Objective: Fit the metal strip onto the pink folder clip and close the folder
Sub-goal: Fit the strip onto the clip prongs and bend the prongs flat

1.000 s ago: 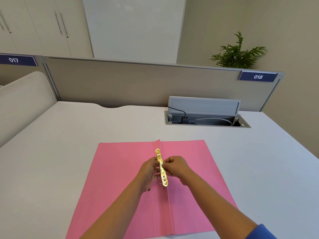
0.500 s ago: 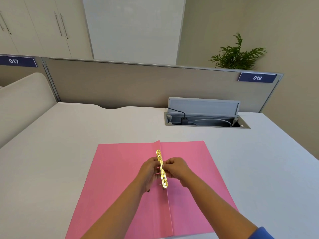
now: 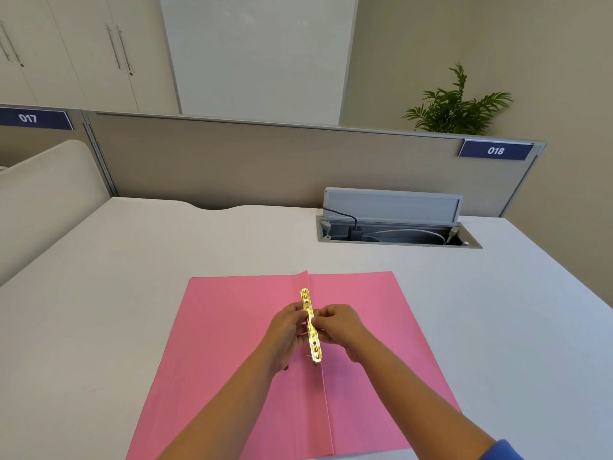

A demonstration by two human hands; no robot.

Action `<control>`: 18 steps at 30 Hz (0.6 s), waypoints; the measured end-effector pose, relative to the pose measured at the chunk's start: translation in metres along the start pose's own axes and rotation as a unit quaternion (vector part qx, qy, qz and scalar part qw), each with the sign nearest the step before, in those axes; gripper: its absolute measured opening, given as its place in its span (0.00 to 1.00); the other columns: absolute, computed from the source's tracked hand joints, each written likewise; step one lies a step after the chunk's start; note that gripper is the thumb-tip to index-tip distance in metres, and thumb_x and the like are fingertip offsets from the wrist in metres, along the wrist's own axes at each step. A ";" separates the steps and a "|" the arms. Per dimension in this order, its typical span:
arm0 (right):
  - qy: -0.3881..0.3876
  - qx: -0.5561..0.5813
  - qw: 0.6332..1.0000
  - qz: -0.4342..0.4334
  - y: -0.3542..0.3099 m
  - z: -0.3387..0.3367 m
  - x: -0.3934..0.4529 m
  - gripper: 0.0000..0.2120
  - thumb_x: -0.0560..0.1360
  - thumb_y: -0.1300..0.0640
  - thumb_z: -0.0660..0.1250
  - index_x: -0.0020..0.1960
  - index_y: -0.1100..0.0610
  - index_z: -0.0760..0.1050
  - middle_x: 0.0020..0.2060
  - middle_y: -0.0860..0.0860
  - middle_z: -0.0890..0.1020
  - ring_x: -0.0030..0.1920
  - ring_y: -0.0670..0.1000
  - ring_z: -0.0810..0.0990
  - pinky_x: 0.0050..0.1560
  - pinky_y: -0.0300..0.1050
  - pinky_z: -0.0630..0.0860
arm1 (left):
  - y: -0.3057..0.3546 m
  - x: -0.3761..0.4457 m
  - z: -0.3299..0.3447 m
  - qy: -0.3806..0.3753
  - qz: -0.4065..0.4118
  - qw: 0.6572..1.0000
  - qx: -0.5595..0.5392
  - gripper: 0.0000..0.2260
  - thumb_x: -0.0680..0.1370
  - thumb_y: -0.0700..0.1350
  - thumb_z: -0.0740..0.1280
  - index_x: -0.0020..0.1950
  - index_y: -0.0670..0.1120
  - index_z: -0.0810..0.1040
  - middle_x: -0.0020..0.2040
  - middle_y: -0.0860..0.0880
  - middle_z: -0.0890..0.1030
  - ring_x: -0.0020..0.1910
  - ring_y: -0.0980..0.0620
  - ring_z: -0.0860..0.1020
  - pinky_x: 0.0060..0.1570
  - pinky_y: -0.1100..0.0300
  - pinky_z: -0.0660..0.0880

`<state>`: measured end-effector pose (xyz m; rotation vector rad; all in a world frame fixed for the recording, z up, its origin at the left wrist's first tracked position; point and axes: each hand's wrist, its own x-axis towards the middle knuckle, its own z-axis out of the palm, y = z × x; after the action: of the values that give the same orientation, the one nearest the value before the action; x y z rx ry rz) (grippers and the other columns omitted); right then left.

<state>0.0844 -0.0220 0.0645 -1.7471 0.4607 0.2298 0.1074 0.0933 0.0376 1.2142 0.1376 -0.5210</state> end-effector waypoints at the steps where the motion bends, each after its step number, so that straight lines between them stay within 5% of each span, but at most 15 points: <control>1: -0.001 0.003 1.000 -0.002 0.000 0.000 0.000 0.07 0.72 0.69 0.64 0.41 0.61 0.79 0.35 0.55 0.79 0.31 0.48 0.76 0.34 0.36 0.78 | 0.000 0.000 0.000 0.001 0.001 1.000 -0.002 0.12 0.78 0.33 0.55 0.59 0.38 0.73 0.42 0.42 0.80 0.38 0.46 0.79 0.41 0.54 0.79; 6: -0.007 0.020 1.000 0.002 0.001 0.000 -0.001 0.12 0.73 0.69 0.64 0.34 0.57 0.76 0.32 0.52 0.79 0.30 0.47 0.76 0.30 0.33 0.77 | 0.006 0.002 0.003 -0.010 -0.005 0.999 -0.036 0.12 0.78 0.34 0.56 0.60 0.38 0.72 0.44 0.42 0.82 0.38 0.46 0.79 0.39 0.54 0.77; 18: 0.053 0.098 0.994 0.005 0.000 -0.012 -0.001 0.08 0.75 0.69 0.62 0.42 0.63 0.78 0.28 0.53 0.75 0.25 0.47 0.69 0.31 0.38 0.72 | 0.002 0.007 0.003 -0.005 -0.013 0.995 -0.100 0.14 0.80 0.37 0.57 0.64 0.36 0.72 0.58 0.39 0.79 0.45 0.46 0.79 0.51 0.53 0.76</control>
<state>0.0827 -0.0334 0.0671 -1.5694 0.5501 0.0950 0.1139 0.0896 0.0381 1.0155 0.1936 -0.5236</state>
